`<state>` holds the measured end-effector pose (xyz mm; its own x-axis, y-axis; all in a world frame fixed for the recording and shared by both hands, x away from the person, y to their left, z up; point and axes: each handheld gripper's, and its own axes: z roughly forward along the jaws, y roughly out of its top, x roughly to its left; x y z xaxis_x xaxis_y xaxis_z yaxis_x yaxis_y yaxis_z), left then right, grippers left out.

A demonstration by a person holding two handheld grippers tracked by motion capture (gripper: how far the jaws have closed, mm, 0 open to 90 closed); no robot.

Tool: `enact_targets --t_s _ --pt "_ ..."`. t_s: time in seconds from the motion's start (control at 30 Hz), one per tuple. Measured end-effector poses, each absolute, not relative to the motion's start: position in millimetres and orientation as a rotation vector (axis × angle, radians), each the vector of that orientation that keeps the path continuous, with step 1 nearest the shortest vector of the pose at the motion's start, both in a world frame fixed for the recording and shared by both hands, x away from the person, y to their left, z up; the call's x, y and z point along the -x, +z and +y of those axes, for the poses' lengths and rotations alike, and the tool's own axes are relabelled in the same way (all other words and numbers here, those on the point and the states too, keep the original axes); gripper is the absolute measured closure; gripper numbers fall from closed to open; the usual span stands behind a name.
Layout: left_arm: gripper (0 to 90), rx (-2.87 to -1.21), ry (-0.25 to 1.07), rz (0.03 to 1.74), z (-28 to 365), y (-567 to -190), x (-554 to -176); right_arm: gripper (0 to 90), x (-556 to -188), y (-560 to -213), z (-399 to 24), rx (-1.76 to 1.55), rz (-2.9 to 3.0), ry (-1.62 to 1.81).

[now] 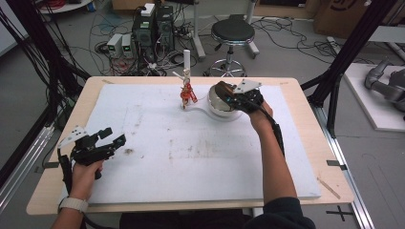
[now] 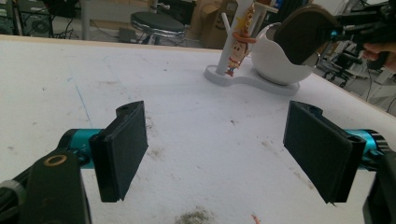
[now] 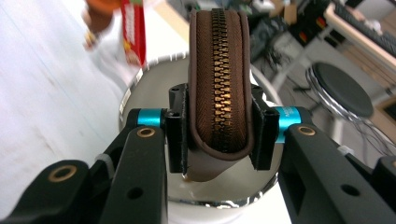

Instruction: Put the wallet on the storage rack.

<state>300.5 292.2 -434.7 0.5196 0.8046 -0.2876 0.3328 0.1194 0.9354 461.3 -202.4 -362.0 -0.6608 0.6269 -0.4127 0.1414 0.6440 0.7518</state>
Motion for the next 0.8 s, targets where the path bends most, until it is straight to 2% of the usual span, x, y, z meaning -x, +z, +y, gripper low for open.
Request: enact_targets --t_s 0.13,0.2,0.23,0.37,0.47,0.6,0.73,0.8 --pt "21.6 -1.465 0.454 1.042 293 -435 -300 59.0 -464 -369 -198 -0.648 2.186 0.894" --pt "21.6 -1.460 0.451 1.042 294 -435 -300 46.8 -462 -367 -199 -0.702 2.155 0.929" --pt "21.6 -1.460 0.452 1.044 294 -434 -300 45.6 -462 -366 -201 -0.723 2.147 0.947" --pt "21.7 -1.453 0.450 1.042 295 -434 -299 50.5 -457 -363 -208 -0.769 2.151 1.015" --pt "21.6 -1.453 0.455 1.043 295 -433 -299 49.8 -455 -359 -213 -0.810 2.141 1.085" --pt "21.7 -1.453 0.456 1.043 296 -433 -299 43.6 -448 -351 -221 -0.894 2.147 1.186" --pt "21.0 -1.458 0.462 1.045 295 -433 -299 31.6 -439 -348 -227 -0.992 2.197 1.155" --pt "19.4 -1.454 0.467 1.046 295 -432 -299 30.2 -428 -351 -235 -1.035 2.161 1.197"
